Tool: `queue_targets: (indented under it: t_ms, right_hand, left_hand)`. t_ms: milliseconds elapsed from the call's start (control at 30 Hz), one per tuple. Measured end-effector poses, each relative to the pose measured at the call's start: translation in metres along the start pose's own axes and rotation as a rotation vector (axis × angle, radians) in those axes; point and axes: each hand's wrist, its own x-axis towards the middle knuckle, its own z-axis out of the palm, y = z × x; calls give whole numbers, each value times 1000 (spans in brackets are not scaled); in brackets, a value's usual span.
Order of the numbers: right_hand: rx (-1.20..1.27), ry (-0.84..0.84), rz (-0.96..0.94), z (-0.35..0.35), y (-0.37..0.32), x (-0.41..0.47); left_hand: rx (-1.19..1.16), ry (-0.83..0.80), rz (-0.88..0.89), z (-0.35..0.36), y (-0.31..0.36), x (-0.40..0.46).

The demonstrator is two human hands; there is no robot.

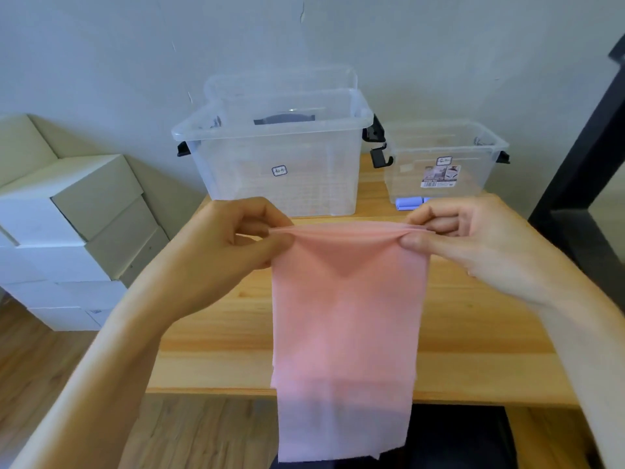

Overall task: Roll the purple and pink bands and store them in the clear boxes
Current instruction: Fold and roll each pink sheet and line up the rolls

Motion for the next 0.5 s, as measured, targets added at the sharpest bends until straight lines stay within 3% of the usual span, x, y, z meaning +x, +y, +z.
queue_targets:
  t_ms: [367, 500]
  right_hand:
    - [84, 211, -190, -58, -42, -44]
    - [43, 231, -167, -66, -45, -41]
  left_hand:
    - [-105, -53, 293, -11, 68, -5]
    - [-215, -89, 259, -5, 70, 5]
